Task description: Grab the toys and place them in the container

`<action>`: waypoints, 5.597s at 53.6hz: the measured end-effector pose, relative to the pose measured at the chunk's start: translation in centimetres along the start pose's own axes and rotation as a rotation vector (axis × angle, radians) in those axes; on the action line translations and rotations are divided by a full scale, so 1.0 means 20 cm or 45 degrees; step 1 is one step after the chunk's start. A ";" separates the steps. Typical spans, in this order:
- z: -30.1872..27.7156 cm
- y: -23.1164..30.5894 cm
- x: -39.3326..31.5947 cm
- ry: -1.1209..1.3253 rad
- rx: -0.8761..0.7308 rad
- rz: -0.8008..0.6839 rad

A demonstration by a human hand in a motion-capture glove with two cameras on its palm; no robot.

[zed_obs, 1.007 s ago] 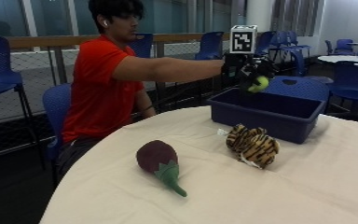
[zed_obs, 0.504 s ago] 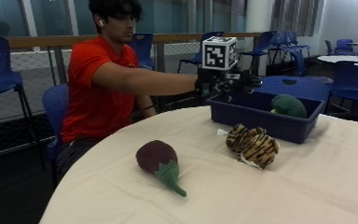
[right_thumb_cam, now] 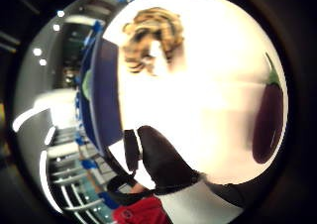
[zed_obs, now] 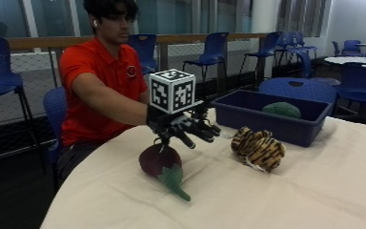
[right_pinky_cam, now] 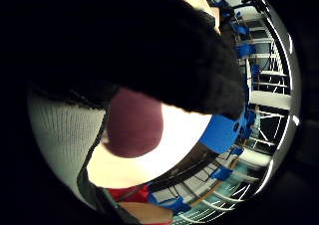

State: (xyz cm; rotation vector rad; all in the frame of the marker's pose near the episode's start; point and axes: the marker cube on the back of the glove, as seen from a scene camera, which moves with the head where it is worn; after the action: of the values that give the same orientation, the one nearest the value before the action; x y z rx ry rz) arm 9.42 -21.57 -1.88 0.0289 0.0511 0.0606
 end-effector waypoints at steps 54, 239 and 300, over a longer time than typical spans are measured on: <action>0.20 0.09 0.21 0.083 -0.007 0.121; -0.53 -0.19 -1.24 0.190 0.251 -0.348; -0.22 0.11 -1.04 0.073 0.075 -0.391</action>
State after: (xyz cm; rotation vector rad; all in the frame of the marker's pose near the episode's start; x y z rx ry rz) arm -11.65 -20.50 -5.08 0.0781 0.1143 -0.2475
